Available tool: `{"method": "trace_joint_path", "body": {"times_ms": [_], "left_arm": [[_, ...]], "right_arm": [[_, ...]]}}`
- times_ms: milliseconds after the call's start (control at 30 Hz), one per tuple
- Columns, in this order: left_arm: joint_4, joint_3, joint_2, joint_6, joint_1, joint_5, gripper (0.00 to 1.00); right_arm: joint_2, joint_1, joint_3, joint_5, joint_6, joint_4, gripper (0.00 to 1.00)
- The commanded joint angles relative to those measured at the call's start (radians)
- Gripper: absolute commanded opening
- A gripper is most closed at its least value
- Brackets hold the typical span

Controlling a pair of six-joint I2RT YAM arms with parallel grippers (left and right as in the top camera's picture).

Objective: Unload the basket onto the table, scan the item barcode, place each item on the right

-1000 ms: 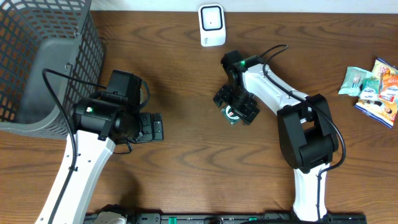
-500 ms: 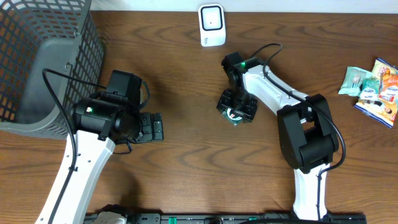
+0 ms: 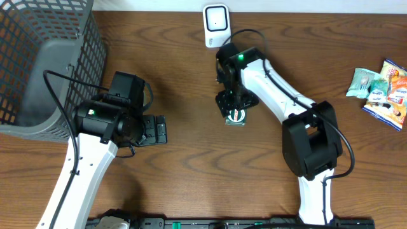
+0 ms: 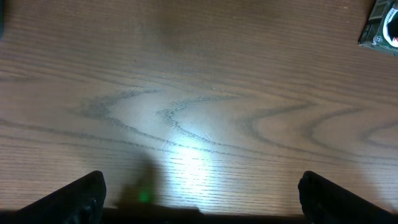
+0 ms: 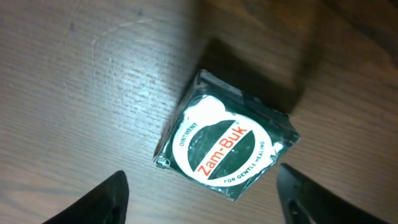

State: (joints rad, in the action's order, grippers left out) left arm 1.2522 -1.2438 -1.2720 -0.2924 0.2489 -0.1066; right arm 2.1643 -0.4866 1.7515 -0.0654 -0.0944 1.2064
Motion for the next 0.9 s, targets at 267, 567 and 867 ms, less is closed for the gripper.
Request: {"method": "trace_joint_path", "body": {"times_ms": [267,567,867], "left_arm": [[0.003,-0.001,-0.002,-0.009,-0.004,-0.009,0.98],[0.003,-0.001,-0.002,-0.009,-0.004,-0.008,0.98],[0.003,-0.001,-0.002,-0.009,-0.004,-0.008,0.98]], "right_arm": [[-0.027,0.017,0.004,0.167,-0.658,0.043,0.88],[-0.026,0.002,-0.131,0.104,-0.637,-0.161,0.99],[-0.027,-0.003,-0.202,0.081,-0.544,-0.196,0.7]]}}
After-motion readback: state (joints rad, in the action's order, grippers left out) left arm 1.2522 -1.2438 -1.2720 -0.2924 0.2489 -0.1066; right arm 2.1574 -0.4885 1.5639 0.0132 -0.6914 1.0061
